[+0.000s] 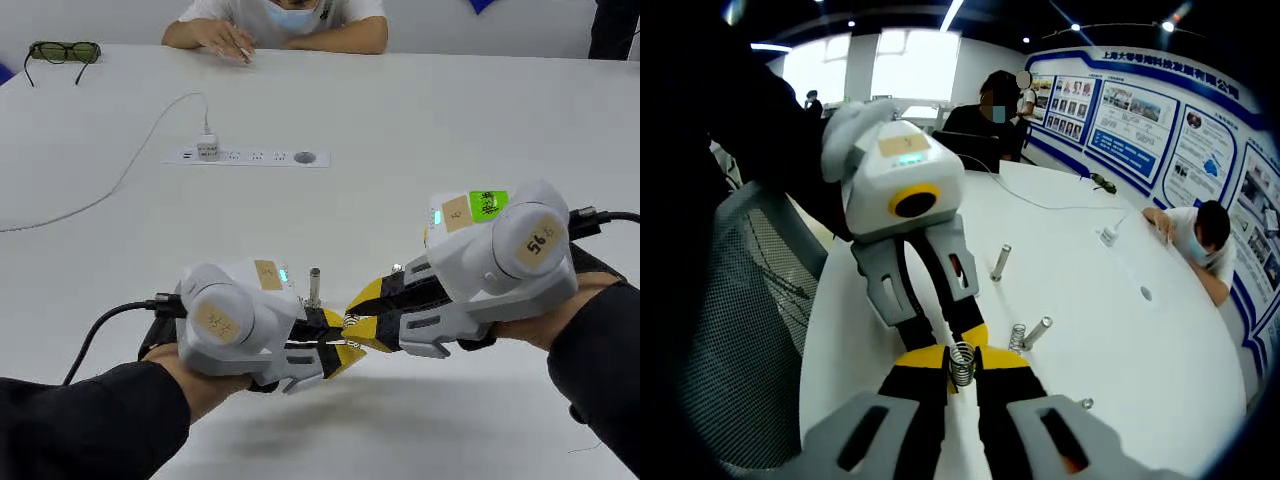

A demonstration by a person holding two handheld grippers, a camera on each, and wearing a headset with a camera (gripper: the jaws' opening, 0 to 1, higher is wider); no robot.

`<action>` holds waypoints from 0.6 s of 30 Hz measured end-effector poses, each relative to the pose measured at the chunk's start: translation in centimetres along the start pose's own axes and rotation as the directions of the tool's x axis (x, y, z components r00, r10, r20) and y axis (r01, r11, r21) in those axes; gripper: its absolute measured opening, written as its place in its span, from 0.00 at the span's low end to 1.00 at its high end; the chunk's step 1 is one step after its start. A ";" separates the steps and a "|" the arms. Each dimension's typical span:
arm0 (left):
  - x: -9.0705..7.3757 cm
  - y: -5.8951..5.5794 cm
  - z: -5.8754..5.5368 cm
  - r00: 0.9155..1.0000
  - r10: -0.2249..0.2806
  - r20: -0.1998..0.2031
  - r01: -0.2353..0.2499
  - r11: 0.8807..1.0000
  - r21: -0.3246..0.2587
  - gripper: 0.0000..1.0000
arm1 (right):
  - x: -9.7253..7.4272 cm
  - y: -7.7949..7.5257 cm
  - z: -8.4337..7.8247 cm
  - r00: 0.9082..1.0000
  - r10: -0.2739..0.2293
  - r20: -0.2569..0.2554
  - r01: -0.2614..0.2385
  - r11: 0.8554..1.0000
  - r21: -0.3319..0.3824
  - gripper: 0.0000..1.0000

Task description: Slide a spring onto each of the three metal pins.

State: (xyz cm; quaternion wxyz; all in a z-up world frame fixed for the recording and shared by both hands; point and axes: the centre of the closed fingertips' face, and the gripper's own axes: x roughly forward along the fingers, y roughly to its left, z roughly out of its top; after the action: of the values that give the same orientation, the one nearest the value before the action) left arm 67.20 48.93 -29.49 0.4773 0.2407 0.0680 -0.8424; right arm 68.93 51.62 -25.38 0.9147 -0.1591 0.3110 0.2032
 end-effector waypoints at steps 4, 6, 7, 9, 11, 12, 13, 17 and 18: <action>-0.2 0.3 0.1 1.000 0.014 0.010 -0.014 1.000 -0.022 0.17 | -0.1 -0.1 -0.3 1.000 -0.006 -0.007 0.006 1.000 0.005 0.11; -0.4 0.5 0.2 1.000 0.018 0.020 -0.017 0.999 -0.035 0.19 | -0.1 -0.2 -0.3 1.000 -0.007 -0.007 0.007 1.000 0.010 0.11; -0.5 0.5 0.3 1.000 0.019 0.021 -0.018 0.999 -0.037 0.19 | -0.2 -0.3 -0.4 1.000 -0.009 -0.008 0.009 1.000 0.011 0.11; -0.8 0.7 0.2 0.999 0.027 0.021 -0.026 0.999 -0.040 0.22 | -0.3 -0.5 -0.5 1.000 -0.015 -0.009 0.015 1.000 0.015 0.11; -1.2 0.8 0.2 0.999 0.032 0.024 -0.031 0.998 -0.048 0.23 | -0.4 -0.7 -0.6 1.000 -0.020 -0.009 0.020 1.000 0.022 0.11; -1.4 0.8 0.2 0.999 0.036 0.025 -0.035 0.998 -0.050 0.23 | -0.5 -0.7 -0.6 1.000 -0.022 -0.009 0.023 0.999 0.024 0.11; -1.7 0.9 0.2 0.999 0.042 0.030 -0.040 0.998 -0.055 0.25 | -0.5 -0.9 -0.7 1.000 -0.027 -0.010 0.027 0.999 0.026 0.11; -2.5 1.1 0.3 0.997 0.063 0.042 -0.060 0.996 -0.070 0.29 | -0.9 -1.3 -0.8 0.999 -0.040 -0.013 0.040 0.999 0.033 0.11; -2.7 1.2 0.3 0.997 0.069 0.044 -0.065 0.995 -0.075 0.30 | -0.9 -1.4 -0.8 0.999 -0.043 -0.013 0.044 0.998 0.034 0.11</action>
State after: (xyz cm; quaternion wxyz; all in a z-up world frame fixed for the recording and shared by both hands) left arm 69.25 50.32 -27.83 0.5152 0.2055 0.0795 -0.8283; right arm 68.49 49.83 -25.17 0.9195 -0.1516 0.3165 0.1770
